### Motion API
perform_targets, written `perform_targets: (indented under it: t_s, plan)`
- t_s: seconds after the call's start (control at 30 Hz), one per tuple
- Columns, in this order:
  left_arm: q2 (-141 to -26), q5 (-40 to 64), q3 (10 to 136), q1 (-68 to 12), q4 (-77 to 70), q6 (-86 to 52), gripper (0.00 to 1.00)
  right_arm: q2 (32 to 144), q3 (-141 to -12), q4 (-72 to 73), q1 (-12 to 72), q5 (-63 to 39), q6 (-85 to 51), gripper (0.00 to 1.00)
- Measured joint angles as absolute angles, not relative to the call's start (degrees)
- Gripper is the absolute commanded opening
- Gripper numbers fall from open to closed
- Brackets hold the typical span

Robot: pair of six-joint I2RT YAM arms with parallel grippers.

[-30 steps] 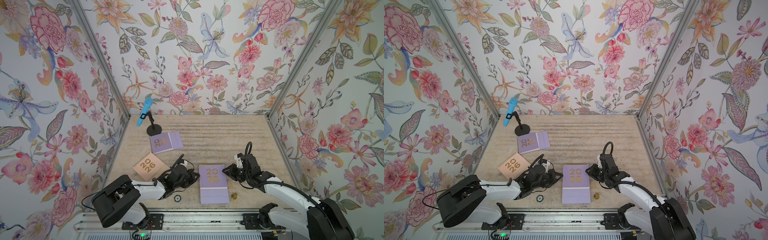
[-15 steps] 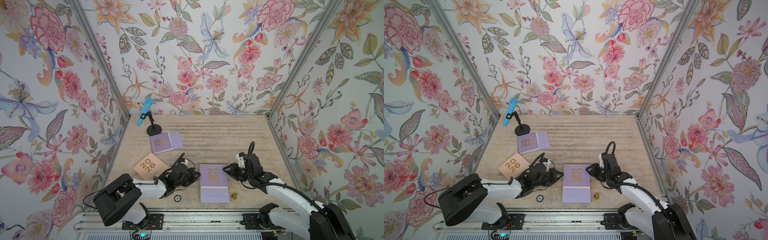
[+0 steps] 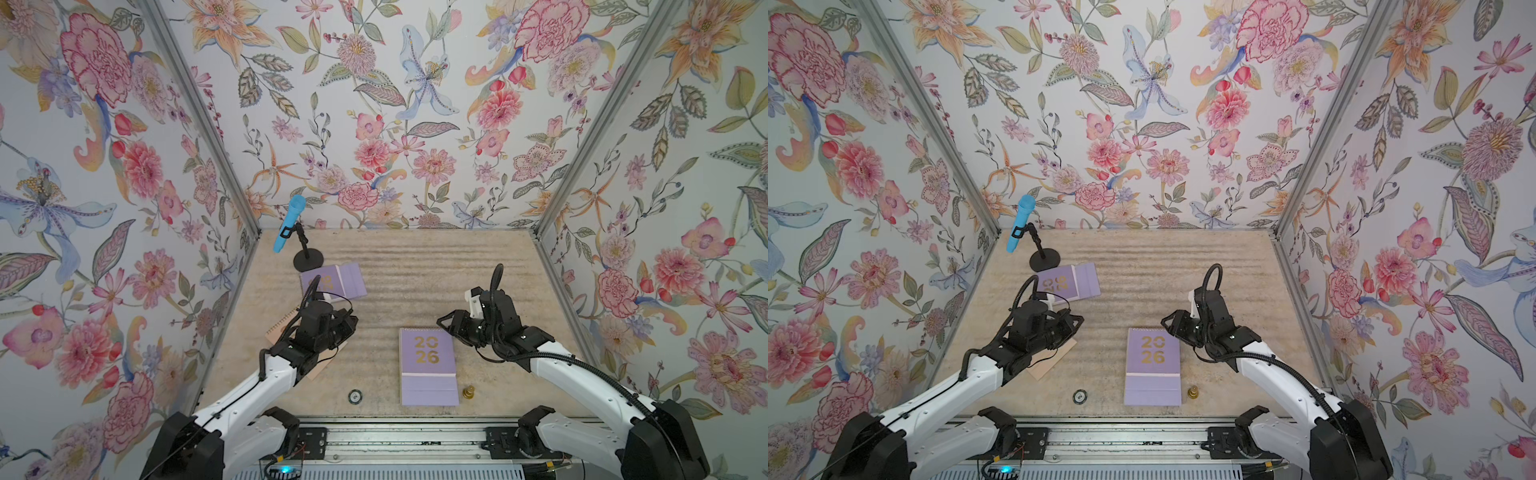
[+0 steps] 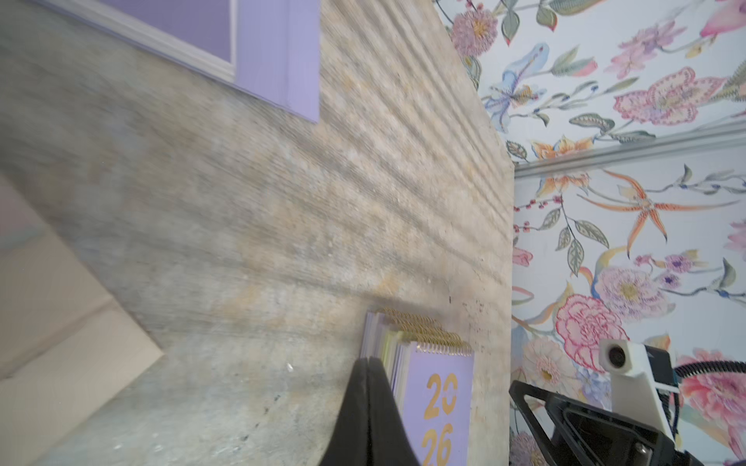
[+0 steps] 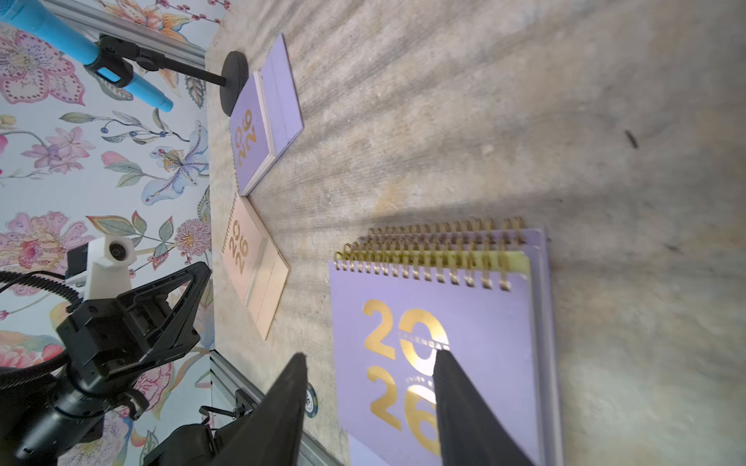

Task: Stack the calendars
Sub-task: Pick up the calendar at the center of the board.

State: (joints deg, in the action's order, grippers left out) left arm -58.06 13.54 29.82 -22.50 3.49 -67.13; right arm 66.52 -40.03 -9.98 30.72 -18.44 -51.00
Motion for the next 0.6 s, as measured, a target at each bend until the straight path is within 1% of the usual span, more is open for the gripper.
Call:
perform_targets:
  t_s: [0.1,0.23,0.27,0.33,0.37,0.4,0.5,0.57,0.6]
  plan:
    - [-56.7,12.3,31.7,-14.8,12.1,-61.1,0.00,74.6,-46.7,-10.0,33.6,-18.6,-50.2,0.53]
    - [-57.1,10.5,32.9,-6.3,19.7,-54.8,0.03,85.6,-54.9,-9.1,36.4,-20.4,-49.7,0.57]
    - [-57.5,10.0,33.2,-4.4,21.2,-53.6,0.06,88.4,-57.2,-9.2,37.1,-20.9,-49.6,0.58]
    - [-58.3,9.5,34.0,-1.7,23.2,-51.8,0.21,93.8,-62.0,-9.0,38.4,-22.1,-49.5,0.60]
    - [-58.6,9.0,34.4,-0.2,23.8,-51.0,0.27,96.8,-64.8,-8.8,39.2,-23.1,-49.4,0.64]
    - [-58.7,8.5,34.6,1.1,24.1,-50.5,0.33,99.6,-67.5,-8.4,39.9,-24.2,-49.4,0.69]
    - [-58.8,8.3,34.6,5.0,24.3,-49.8,0.43,108.2,-76.7,-8.1,41.4,-27.9,-49.0,0.79]
    - [-59.0,8.3,34.6,7.3,24.4,-49.5,0.50,113.5,-82.6,-7.9,42.1,-30.3,-48.8,0.82]
    - [-59.0,8.4,34.5,8.5,24.4,-49.4,0.52,116.0,-85.5,-8.0,42.4,-31.4,-48.6,0.83]
